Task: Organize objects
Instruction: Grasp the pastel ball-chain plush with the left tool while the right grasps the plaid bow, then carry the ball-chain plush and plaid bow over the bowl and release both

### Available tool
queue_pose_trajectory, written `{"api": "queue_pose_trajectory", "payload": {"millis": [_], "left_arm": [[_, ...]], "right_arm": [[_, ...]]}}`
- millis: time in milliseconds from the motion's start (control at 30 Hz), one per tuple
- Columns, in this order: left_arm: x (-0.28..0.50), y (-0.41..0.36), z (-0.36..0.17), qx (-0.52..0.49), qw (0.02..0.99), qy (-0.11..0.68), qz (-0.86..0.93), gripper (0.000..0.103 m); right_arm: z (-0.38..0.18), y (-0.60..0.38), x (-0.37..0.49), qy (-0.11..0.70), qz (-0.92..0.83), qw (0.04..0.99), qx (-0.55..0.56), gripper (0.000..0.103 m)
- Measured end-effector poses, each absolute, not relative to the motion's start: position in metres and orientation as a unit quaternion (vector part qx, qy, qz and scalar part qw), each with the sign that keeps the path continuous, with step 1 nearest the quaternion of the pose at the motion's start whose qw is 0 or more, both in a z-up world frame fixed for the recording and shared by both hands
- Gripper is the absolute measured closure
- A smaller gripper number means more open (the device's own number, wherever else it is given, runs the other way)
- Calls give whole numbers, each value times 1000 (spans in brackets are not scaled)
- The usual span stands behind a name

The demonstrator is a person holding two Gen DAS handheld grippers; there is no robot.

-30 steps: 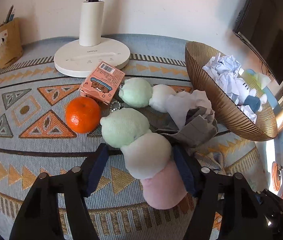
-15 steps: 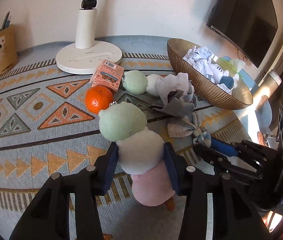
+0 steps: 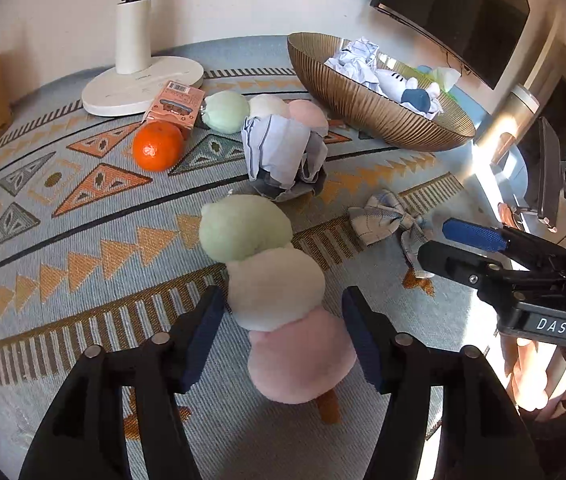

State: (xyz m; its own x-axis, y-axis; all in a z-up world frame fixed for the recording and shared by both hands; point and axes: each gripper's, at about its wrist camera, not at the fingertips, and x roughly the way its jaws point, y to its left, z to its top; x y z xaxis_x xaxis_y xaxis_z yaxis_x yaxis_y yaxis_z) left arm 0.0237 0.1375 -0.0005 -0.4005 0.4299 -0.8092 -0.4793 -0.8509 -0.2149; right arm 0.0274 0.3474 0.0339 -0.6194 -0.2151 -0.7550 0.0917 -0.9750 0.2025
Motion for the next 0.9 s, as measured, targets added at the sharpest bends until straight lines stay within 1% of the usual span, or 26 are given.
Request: {"api": "queue_pose_trajectory", "payload": {"millis": [33,133,167,200,233,267,300,333,400,433,467,533,700,900], "left_arm": [[29,137,-1,-469,267,23,842,33],[39,143,-1,-462,269,20,845,31],[41,145,-2,-462,266,21,846,25],[43,147,-3,-457,260,23,850,23],[44,149,-4,-452,251,30,855,22],[45,151,-5,-450,243,38,859,23],[45,153,-5,-449,234,48,861,23],[45,156,-6,-448,230,57,862,25],[46,158,-6,-440,214,73,869,36],[47,158,-6,-434,203,85,874,49],[47,158,-7,-431,200,91,875,51],[49,154,-5,-428,207,80,876,56],[59,146,9,-419,234,53,876,56],[56,164,56,-375,257,51,889,56]], "right_arm": [[33,347,25,-65,-898,78,428,36],[25,346,16,-61,-893,77,438,36],[22,345,14,-61,-891,77,442,36],[20,342,13,-50,-891,70,446,38],[21,339,14,-33,-894,62,442,42],[20,336,14,-23,-894,64,442,52],[19,333,14,-10,-896,57,441,56],[19,330,14,5,-897,47,440,59],[18,324,16,24,-899,46,435,73],[18,322,18,30,-899,51,434,76],[18,320,19,35,-899,53,433,77],[20,319,23,36,-901,55,429,78],[32,326,36,-4,-905,77,419,79],[85,344,51,-27,-931,73,357,79]]}}
